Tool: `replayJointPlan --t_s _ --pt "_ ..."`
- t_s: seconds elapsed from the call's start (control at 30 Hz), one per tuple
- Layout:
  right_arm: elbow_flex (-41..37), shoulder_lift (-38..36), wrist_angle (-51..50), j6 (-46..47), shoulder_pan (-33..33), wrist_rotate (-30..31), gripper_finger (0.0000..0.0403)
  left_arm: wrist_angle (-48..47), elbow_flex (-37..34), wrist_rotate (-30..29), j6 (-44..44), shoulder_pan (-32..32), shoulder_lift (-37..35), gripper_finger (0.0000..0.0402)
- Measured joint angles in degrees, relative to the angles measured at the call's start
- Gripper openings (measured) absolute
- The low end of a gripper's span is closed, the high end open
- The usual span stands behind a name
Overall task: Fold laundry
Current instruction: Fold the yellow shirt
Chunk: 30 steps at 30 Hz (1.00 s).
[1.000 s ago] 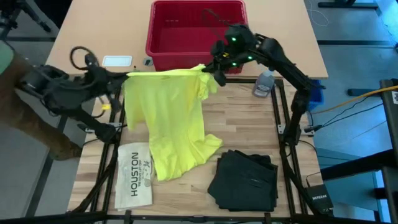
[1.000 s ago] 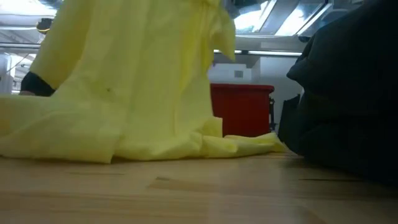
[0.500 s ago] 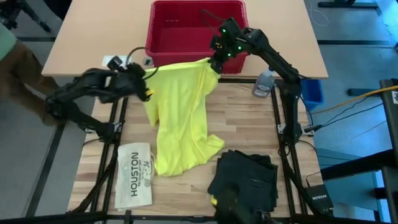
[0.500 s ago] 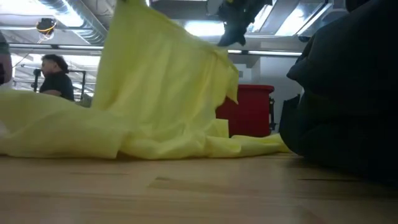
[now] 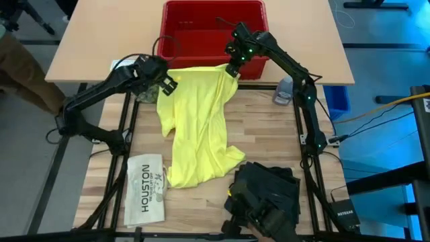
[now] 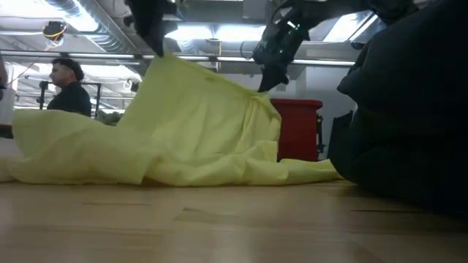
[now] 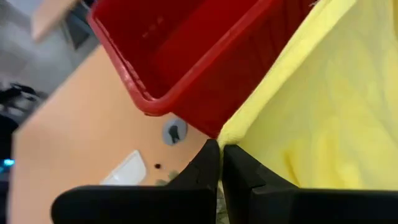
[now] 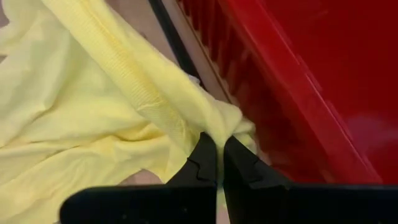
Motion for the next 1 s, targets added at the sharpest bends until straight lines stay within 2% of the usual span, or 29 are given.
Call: replayJointPlan --t_s 0.23,0.33,0.53,0.67,0.8,0.9,1.0 --pt "0.0 0.96 3.13 0.9 -0.64 -0.08 0.0003 2.36 -3.71 4.59 0.07 7.55 0.22 0.0" --pt "0.02 0.94 3.26 1.95 -0.66 0.6 0.0025 2.47 -3.84 4.68 -0.56 9.03 0.28 0.0007" --pt "-0.02 0.59 -1.62 1.47 -2.04 0.46 0.0134 1.74 -3.84 3.09 0.81 9.81 0.26 0.0049" --pt "-0.02 0.46 -4.25 3.7 -2.92 -3.5 0.022 1.7 -3.29 4.08 2.15 9.66 0.17 0.0086" --pt "-0.02 -1.42 -4.26 5.4 -3.14 -5.54 0.0272 1.54 -0.76 6.6 2.35 9.68 0.15 0.012" --pt "0.03 -4.39 -4.83 4.45 -1.21 -8.79 0.028 -2.85 2.91 11.77 -2.4 8.89 0.15 0.0134" --pt "-0.01 -7.14 -7.4 2.32 2.69 -11.32 0.0273 -11.31 4.84 24.18 -9.15 6.76 -0.76 0.0134"
